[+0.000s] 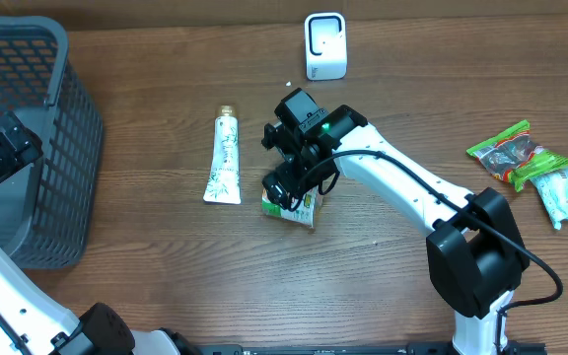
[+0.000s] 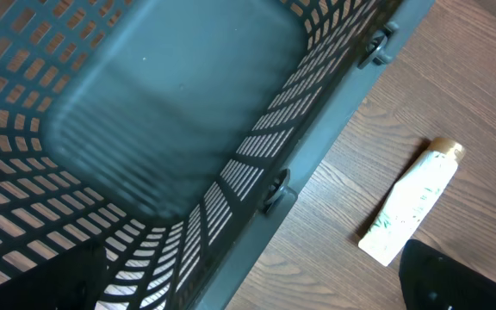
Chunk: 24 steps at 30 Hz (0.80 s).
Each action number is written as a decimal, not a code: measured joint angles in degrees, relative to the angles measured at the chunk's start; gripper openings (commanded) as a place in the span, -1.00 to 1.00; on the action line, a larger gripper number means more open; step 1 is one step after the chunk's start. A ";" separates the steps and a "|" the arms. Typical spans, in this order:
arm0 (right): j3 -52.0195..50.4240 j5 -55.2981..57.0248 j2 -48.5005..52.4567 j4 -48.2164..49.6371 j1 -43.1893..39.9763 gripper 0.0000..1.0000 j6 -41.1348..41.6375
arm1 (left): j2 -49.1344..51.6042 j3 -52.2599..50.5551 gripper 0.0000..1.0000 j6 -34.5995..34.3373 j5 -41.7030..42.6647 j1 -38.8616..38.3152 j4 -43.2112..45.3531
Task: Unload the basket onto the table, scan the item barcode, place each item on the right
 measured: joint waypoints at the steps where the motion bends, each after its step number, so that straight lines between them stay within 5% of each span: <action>1: 0.00 0.00 0.00 -0.17 -0.02 1.00 -2.16 | 0.00 0.00 0.99 0.00 0.00 0.00 -0.02; 12: -1.75 0.33 0.00 -0.52 -0.02 1.00 -17.07 | 0.00 0.00 0.99 0.00 0.00 0.00 -0.02; 24: -4.90 -2.73 0.02 -4.02 -0.02 1.00 -18.08 | 0.00 0.00 0.99 0.00 0.00 0.00 -0.02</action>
